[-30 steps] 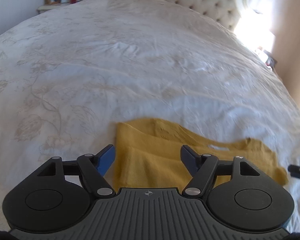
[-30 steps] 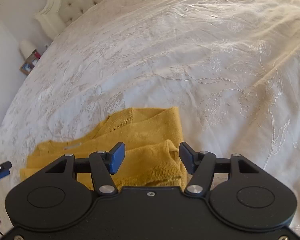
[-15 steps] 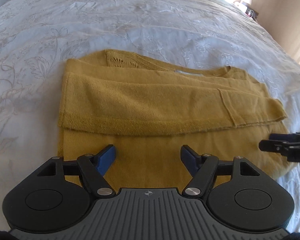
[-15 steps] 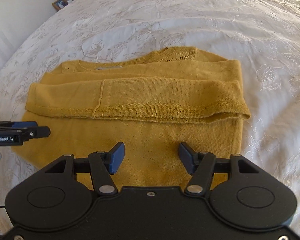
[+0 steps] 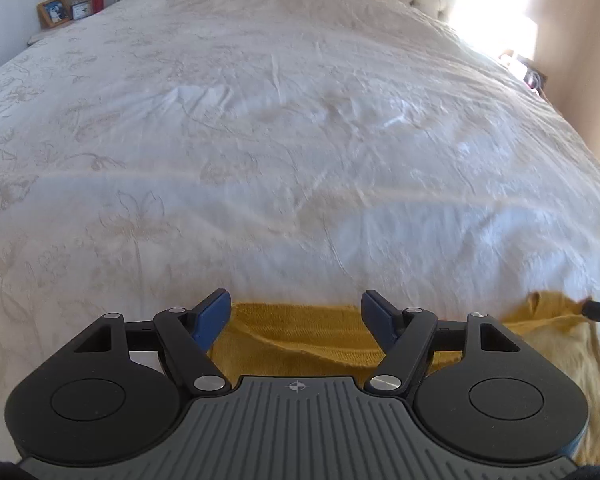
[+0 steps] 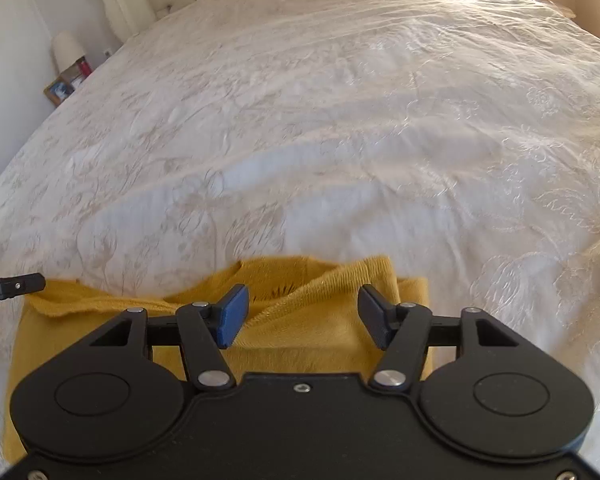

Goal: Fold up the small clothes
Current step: 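Move both tools to the folded edge of the sweater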

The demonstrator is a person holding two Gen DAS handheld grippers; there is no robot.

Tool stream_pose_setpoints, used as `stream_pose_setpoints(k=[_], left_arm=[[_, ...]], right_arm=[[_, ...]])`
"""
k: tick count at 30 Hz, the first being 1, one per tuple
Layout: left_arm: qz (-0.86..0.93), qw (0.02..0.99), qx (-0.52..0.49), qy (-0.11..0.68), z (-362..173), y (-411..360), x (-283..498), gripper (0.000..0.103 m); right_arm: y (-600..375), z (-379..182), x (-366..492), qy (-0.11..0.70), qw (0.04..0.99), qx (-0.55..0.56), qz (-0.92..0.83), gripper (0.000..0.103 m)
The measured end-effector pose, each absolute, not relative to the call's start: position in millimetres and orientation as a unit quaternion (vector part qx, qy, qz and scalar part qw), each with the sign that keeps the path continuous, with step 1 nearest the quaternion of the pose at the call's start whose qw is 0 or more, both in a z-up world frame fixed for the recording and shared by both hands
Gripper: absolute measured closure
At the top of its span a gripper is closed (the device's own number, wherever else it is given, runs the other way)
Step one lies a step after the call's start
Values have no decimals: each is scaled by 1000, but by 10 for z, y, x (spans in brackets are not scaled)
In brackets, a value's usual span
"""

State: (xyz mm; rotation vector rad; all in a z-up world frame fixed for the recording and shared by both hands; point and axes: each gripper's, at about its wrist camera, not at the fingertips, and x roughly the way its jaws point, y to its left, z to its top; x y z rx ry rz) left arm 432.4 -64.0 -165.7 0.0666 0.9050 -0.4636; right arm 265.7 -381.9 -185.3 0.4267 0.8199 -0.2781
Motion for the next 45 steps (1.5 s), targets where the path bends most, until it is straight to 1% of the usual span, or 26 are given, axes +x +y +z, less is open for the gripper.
stream_pose_setpoints(k=[6, 12, 17, 20, 23, 25, 29, 34, 40, 42, 45], left_arm=[[-233, 872, 19, 431, -1527, -572, 4144, 32], [-261, 842, 66, 467, -1776, -657, 3823, 32], [-243, 843, 71, 475, -1902, -685, 3847, 32], [-231, 834, 84, 494, -2006, -710, 3930, 32], [-233, 830, 74, 502, -2009, -694, 3972, 31], [-233, 830, 53, 504, -1958, -633, 3996, 31], [-227, 838, 3, 497, -1810, -448, 4079, 30], [-210, 843, -26, 495, -1744, -310, 4349, 30], [-233, 831, -3, 505, -1845, -382, 4551, 32], [-246, 826, 12, 508, -1891, -423, 4564, 34], [-253, 822, 23, 509, -1936, -480, 4580, 37]], right_arm=[[-3703, -1739, 2522, 393, 891, 198, -114, 37], [-3355, -1869, 2508, 434, 886, 152, -58, 36], [-3191, -1923, 2811, 450, 880, 147, -31, 35], [-3124, -2088, 3096, 475, 869, 134, -34, 35], [-3116, -2261, 3282, 498, 856, 124, -54, 34], [-3104, -2227, 3293, 493, 859, 125, -57, 32], [-3211, -1971, 3061, 439, 885, 150, -47, 33], [-3557, -1777, 2734, 400, 897, 169, -85, 33], [-3957, -1876, 2596, 410, 884, 180, -132, 34], [-4031, -1924, 2612, 412, 882, 188, -131, 40], [-4089, -1995, 2669, 418, 878, 197, -122, 43]])
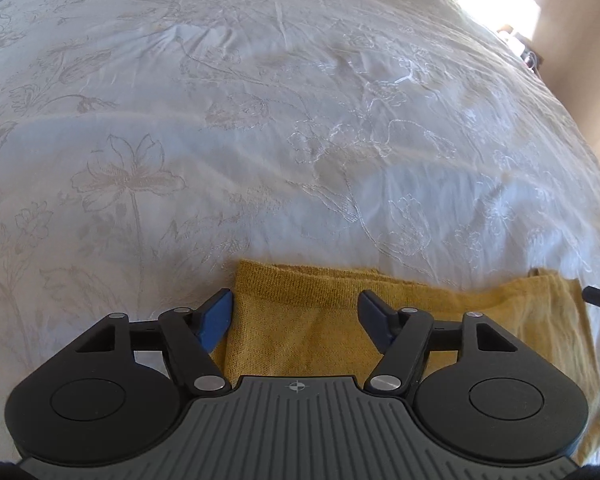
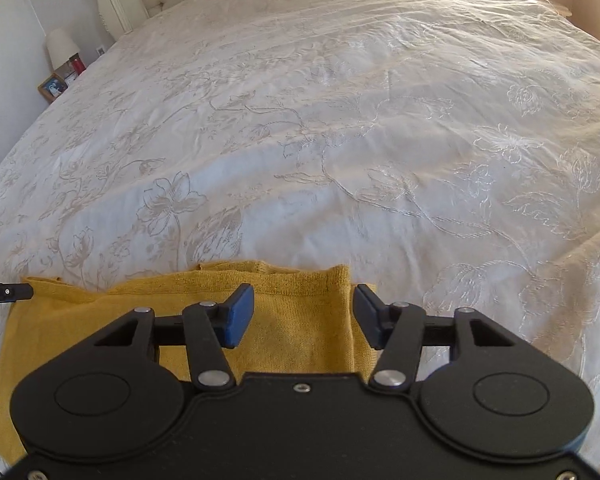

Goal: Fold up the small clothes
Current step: 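Move both tools to the folded edge of the sweater, then close both grippers on the folded edge of the sweater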

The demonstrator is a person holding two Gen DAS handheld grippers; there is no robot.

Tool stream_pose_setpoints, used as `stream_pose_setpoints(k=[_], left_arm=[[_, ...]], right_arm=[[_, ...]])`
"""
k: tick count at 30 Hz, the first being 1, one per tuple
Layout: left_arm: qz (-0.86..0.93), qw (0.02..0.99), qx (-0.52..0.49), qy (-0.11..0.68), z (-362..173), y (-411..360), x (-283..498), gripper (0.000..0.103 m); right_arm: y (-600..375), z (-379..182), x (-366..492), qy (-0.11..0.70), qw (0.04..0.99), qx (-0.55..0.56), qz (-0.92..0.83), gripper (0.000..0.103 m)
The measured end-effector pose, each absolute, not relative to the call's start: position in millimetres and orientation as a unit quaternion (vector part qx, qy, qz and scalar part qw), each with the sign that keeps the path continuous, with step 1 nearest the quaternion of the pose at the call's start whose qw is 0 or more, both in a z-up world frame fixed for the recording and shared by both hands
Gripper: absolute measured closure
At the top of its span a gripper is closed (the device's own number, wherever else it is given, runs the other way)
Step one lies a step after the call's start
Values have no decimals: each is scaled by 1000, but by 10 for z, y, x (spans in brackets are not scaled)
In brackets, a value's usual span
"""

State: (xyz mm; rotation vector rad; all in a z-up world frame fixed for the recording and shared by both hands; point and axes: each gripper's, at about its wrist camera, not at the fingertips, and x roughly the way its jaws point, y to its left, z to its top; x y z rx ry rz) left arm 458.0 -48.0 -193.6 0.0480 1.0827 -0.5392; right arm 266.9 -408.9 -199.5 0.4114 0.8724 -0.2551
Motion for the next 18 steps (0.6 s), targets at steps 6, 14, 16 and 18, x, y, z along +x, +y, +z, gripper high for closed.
stream_pose_setpoints(k=[6, 14, 16, 18], left_arm=[[-247, 817, 20, 521, -2006, -512, 4642, 38], [-255, 823, 16, 507, -1979, -501, 4618, 94], [-251, 837, 29, 486, -1910, -516, 4530, 95], [-251, 854, 40, 454, -1782, -522, 4379, 95]], right_arm=[[-4114, -2154, 2755, 442, 865, 200, -127, 44], [-4100, -2148, 2708, 444, 866, 194, -121, 90], [-4095, -2106, 2661, 434, 871, 196, -117, 92], [-4067, -2015, 2590, 421, 879, 194, -114, 93]])
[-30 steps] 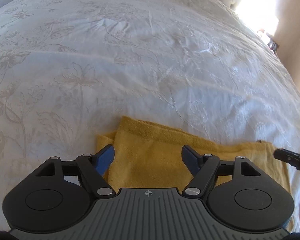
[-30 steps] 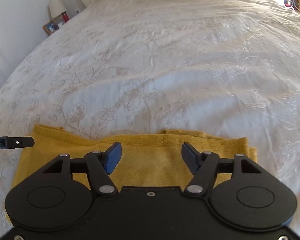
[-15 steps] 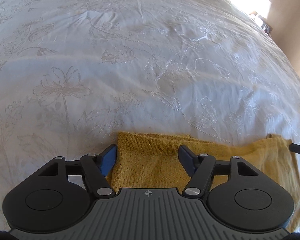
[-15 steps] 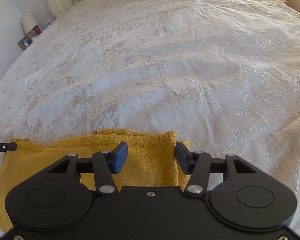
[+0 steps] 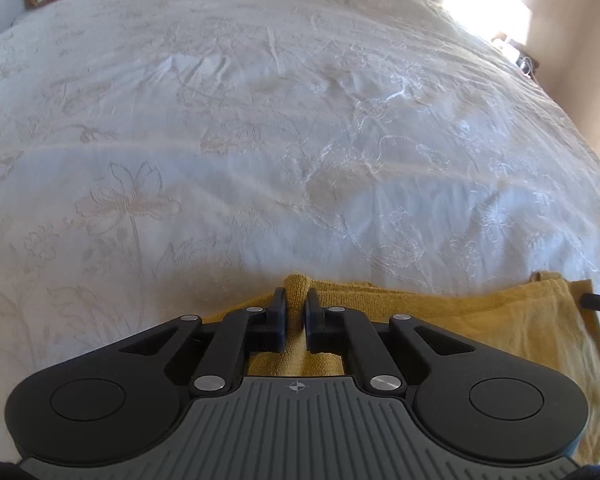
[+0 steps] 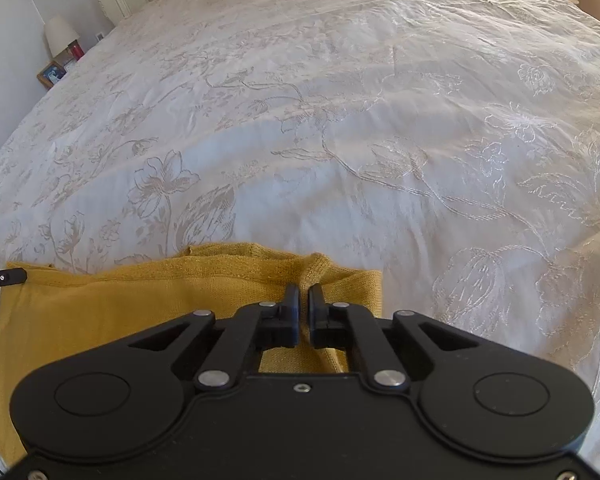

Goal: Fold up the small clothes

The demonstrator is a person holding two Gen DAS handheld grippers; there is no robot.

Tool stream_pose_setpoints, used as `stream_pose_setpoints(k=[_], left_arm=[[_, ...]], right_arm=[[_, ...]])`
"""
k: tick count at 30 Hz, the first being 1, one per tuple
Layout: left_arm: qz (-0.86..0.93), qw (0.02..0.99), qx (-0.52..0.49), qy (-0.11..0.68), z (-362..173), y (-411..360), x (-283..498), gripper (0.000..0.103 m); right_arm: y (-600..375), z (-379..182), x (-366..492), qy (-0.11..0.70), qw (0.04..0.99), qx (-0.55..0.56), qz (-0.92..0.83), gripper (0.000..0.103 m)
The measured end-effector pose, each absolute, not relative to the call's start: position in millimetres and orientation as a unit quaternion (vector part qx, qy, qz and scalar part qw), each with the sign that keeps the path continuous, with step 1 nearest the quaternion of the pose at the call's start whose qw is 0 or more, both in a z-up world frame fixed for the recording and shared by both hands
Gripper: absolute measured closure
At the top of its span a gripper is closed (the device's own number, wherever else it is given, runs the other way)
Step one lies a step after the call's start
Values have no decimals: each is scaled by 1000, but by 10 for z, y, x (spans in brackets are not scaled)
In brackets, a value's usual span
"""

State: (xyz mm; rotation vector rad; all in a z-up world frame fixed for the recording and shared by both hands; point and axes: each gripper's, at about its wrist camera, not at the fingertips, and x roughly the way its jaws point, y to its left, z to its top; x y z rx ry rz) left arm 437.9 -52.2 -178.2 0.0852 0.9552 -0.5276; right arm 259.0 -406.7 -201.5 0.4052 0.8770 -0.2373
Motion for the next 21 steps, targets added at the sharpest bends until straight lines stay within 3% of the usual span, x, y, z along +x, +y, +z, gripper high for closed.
stream_pose_setpoints(k=[6, 12, 16, 17, 18, 20, 21], left_arm=[[-252, 899, 71, 351, -1365, -452, 3866, 95], [-223, 880, 89, 411, -1683, -549, 4224, 90], [-189, 851, 87, 483, -1932, -566, 4490, 65], [-184, 852, 80, 483, -1916, -543, 4492, 62], [-181, 857, 72, 478, -1875, -497, 4451, 55], [-183, 862, 66, 469, -1761, -451, 4329, 39], [-189, 862, 64, 466, -1705, -448, 4253, 30]], right_arm=[[-3924, -1616, 2307, 364, 912, 163, -97, 93], [-4152, -1997, 2676, 414, 886, 156, -140, 92], [-4148, -2088, 2773, 438, 873, 148, -158, 83], [-4118, -2037, 2742, 432, 876, 145, -160, 76], [-4081, -1978, 2700, 426, 879, 142, -160, 57], [-3967, -1851, 2601, 415, 887, 134, -152, 36], [-3895, -1796, 2556, 412, 890, 133, -143, 34]])
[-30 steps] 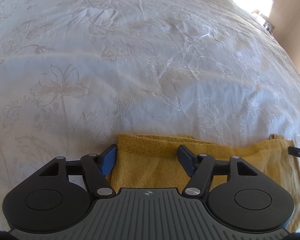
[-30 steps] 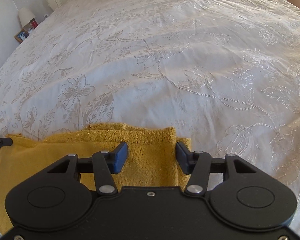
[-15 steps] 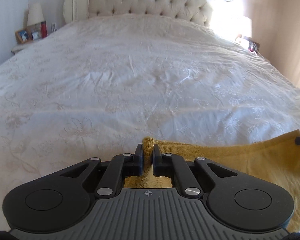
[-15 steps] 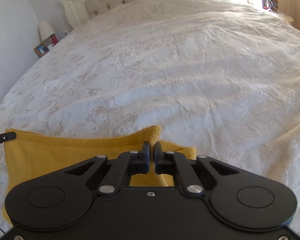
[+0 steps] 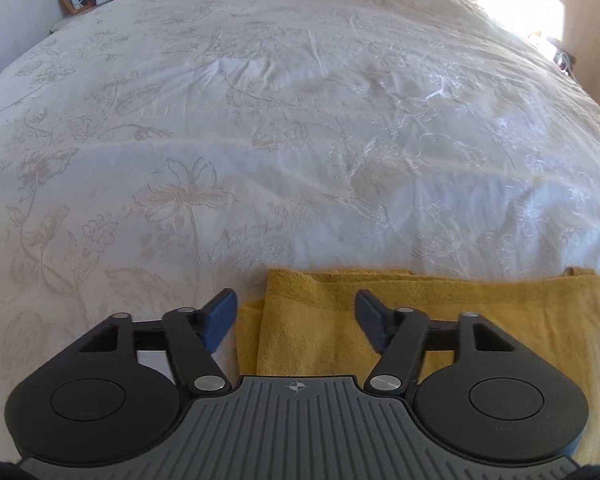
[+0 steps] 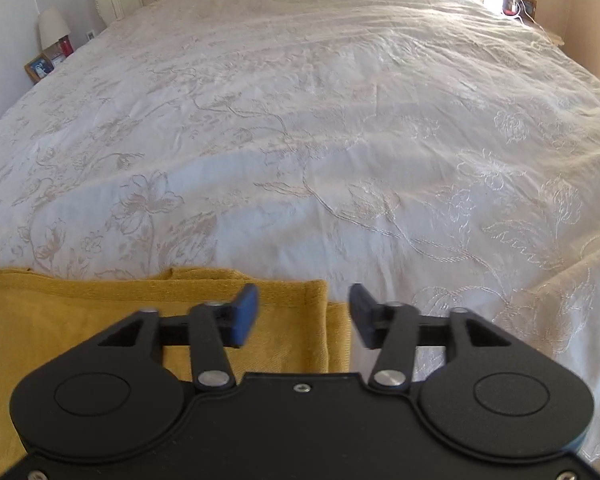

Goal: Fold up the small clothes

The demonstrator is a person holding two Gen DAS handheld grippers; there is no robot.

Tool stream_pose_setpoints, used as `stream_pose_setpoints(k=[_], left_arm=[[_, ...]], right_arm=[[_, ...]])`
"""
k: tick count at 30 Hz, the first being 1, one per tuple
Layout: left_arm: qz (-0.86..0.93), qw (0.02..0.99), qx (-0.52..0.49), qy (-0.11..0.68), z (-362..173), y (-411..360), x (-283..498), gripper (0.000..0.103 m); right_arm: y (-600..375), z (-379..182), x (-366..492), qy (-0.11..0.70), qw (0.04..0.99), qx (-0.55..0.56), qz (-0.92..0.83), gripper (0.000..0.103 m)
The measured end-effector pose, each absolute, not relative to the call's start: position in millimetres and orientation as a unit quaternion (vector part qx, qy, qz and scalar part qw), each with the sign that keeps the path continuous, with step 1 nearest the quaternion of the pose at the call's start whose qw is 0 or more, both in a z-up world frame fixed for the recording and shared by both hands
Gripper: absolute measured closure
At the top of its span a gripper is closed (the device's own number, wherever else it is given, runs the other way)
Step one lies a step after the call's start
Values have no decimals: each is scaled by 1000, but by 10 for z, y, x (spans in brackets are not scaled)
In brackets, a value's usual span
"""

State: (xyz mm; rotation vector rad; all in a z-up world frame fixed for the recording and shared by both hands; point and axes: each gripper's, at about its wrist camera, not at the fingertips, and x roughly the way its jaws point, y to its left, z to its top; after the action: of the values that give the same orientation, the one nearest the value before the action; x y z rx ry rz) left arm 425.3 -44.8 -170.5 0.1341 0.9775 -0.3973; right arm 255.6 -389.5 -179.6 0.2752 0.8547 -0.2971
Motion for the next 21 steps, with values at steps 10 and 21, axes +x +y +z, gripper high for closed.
stream_pose_setpoints(k=[10, 21], left_arm=[[-265, 816, 101, 504, -1753, -818, 3489, 26], [-265, 782, 169, 539, -2082, -320, 2712, 19]], right_arm=[[-2813, -1871, 2561, 475, 874, 99, -32, 34], [-2529, -2181, 1782, 537, 841, 49, -49, 28]])
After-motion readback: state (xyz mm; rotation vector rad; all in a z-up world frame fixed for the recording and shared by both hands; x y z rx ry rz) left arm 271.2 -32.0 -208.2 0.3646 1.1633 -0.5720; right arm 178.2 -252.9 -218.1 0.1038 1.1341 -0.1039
